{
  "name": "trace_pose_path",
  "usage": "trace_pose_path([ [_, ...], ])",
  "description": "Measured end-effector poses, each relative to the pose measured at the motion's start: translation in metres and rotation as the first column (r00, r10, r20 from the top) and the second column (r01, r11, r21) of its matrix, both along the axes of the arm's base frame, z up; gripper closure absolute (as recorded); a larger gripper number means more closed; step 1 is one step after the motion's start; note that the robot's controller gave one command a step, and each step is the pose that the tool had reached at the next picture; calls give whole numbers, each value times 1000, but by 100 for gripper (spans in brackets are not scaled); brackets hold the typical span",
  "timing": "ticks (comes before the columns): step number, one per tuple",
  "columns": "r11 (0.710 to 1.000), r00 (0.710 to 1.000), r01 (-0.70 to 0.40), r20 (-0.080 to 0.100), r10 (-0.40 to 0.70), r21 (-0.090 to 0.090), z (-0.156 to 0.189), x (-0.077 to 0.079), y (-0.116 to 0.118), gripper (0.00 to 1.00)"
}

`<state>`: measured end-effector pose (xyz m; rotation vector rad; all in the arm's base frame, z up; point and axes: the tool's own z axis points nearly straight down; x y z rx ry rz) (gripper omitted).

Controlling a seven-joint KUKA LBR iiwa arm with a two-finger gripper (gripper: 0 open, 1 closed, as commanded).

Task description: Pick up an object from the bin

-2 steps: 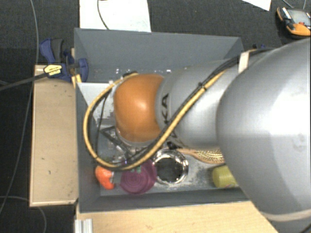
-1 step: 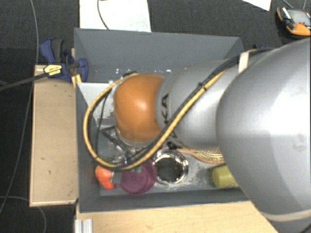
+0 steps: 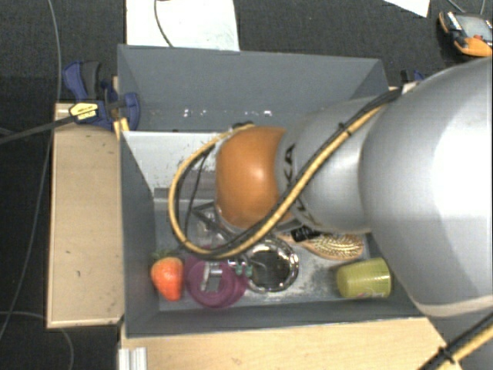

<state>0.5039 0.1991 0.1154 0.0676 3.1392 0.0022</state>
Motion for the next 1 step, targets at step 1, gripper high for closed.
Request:
trace_pose_path([
  [1,1000,1000,11,4,-11,3,-8,19,18,0],
])
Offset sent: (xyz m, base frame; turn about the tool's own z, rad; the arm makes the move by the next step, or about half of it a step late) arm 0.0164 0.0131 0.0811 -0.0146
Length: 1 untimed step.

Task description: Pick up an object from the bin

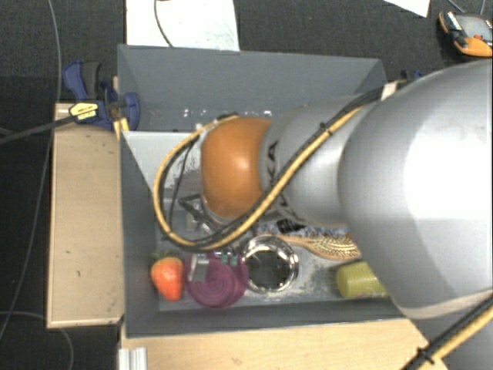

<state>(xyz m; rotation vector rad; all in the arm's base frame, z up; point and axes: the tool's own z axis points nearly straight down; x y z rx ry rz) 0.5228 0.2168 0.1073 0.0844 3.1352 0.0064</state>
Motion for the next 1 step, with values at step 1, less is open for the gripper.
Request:
trace_pose_path([
  [1,1000,1000,-24,5,24,2,94,-1,-4,0],
])
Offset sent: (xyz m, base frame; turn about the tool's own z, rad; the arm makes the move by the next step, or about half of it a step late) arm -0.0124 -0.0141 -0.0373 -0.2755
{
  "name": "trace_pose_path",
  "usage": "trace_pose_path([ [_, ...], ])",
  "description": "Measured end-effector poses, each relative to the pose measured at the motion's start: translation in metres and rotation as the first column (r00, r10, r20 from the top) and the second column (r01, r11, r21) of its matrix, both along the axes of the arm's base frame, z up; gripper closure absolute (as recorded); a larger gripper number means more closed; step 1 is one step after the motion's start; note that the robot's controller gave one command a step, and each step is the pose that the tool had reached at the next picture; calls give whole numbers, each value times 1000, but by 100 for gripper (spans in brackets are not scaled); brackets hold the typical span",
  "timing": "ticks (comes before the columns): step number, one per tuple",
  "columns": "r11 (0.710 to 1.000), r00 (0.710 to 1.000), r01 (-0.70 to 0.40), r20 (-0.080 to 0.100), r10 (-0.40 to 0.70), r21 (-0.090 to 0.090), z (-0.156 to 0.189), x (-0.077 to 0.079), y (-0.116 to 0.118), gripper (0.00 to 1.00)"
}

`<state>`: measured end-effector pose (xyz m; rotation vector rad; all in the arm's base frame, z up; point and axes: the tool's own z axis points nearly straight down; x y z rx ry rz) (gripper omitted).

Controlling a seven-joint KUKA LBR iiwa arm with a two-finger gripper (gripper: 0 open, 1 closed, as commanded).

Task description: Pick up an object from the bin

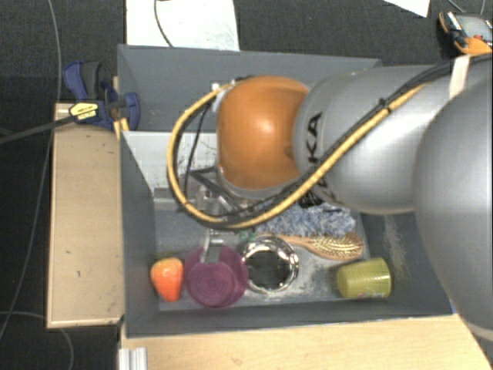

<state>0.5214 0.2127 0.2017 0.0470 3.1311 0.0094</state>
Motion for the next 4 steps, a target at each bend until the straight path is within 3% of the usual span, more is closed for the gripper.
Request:
trace_pose_path([
  [1,990,990,-140,-2,140,-2,-74,-5,-5,0],
  [2,999,999,-35,1,35,0,-91,-14,6,0],
  [3,991,991,-131,-4,131,-3,-129,-29,-30,0],
  [4,931,931,-365,13,365,-1,-131,-20,10,0],
])
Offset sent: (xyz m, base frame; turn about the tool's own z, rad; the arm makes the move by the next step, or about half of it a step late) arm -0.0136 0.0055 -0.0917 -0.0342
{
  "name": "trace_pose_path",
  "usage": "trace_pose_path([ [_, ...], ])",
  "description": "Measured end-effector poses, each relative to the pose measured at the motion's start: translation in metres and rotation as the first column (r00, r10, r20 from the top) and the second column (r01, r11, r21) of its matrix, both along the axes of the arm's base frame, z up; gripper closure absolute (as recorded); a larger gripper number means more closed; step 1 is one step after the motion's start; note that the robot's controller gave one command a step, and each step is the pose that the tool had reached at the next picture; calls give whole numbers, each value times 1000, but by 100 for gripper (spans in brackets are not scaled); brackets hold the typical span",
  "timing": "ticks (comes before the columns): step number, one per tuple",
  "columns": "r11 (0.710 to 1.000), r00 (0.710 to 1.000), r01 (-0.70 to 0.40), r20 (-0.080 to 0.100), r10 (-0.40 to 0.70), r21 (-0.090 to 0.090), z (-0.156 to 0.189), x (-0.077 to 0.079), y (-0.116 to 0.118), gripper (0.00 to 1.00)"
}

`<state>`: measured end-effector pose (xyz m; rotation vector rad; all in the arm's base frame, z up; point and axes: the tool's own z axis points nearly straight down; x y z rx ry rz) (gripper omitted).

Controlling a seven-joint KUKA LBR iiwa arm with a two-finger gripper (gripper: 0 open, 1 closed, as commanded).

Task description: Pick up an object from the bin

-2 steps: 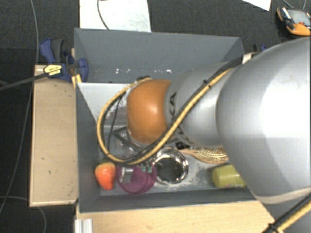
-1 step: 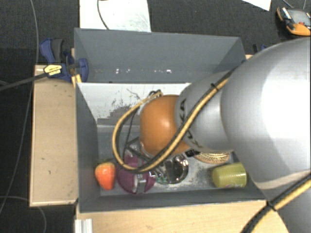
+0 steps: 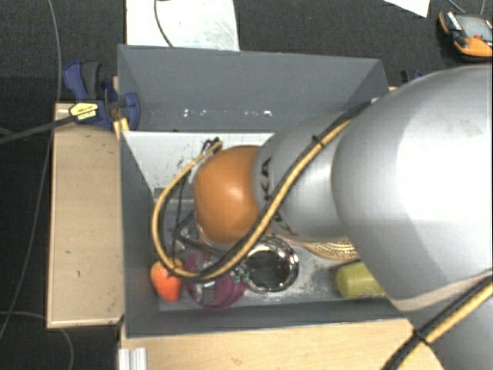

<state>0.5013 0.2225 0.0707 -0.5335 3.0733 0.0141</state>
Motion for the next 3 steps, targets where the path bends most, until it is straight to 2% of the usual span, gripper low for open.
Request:
trace_pose_path([
  [1,972,972,236,-10,-236,-5,1,-1,-50,100],
  [2,972,971,237,-10,-237,-5,1,-1,-50,100],
  [3,970,970,242,0,-242,4,86,42,-10,100],
])
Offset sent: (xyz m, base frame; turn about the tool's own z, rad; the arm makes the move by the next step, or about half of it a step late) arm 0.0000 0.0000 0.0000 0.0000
